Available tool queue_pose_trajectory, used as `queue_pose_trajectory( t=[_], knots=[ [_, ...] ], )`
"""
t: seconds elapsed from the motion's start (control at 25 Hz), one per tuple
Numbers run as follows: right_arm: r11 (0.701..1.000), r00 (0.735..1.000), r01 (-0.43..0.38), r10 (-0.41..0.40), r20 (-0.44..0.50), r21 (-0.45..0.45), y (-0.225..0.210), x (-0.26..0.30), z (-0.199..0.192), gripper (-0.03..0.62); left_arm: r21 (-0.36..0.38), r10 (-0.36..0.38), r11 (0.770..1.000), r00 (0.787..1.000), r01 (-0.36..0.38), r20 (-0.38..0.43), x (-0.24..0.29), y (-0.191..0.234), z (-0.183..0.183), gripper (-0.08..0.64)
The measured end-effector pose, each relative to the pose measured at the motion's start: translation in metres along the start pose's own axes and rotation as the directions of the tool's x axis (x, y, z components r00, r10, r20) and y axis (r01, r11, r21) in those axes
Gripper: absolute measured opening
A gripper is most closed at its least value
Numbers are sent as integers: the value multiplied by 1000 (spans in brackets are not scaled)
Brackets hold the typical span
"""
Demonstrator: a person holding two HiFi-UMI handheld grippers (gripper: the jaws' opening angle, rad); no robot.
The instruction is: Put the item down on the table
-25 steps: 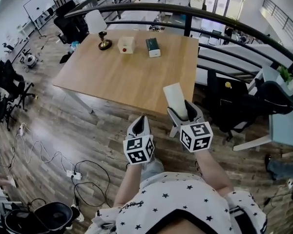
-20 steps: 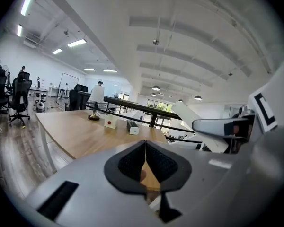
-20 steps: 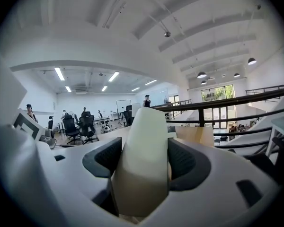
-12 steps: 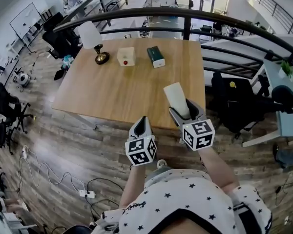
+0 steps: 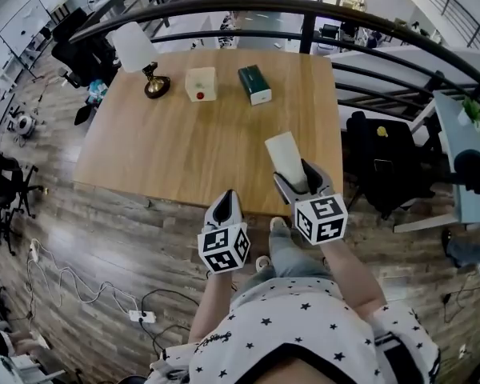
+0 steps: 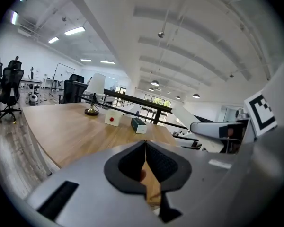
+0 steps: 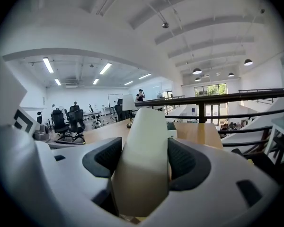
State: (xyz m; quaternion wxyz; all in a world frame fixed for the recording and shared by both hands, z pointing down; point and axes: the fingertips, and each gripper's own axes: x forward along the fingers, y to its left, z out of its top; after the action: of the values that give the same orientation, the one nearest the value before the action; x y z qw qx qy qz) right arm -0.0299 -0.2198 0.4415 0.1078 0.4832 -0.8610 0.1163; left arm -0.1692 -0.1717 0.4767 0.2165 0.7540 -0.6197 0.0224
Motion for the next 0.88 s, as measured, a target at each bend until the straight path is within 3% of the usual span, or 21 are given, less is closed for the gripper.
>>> queue_pose_trajectory(
  t=[0.44, 0.88],
  knots=[
    [1000, 996, -14, 13, -84, -7, -29, 94, -15, 295, -17, 24, 1000, 999, -24, -33, 66, 38, 12, 14],
    [1000, 972, 24, -25, -234, -6, -81, 172, -64, 295, -27, 14, 999, 993, -17, -116, 145, 61, 0, 14]
  ],
)
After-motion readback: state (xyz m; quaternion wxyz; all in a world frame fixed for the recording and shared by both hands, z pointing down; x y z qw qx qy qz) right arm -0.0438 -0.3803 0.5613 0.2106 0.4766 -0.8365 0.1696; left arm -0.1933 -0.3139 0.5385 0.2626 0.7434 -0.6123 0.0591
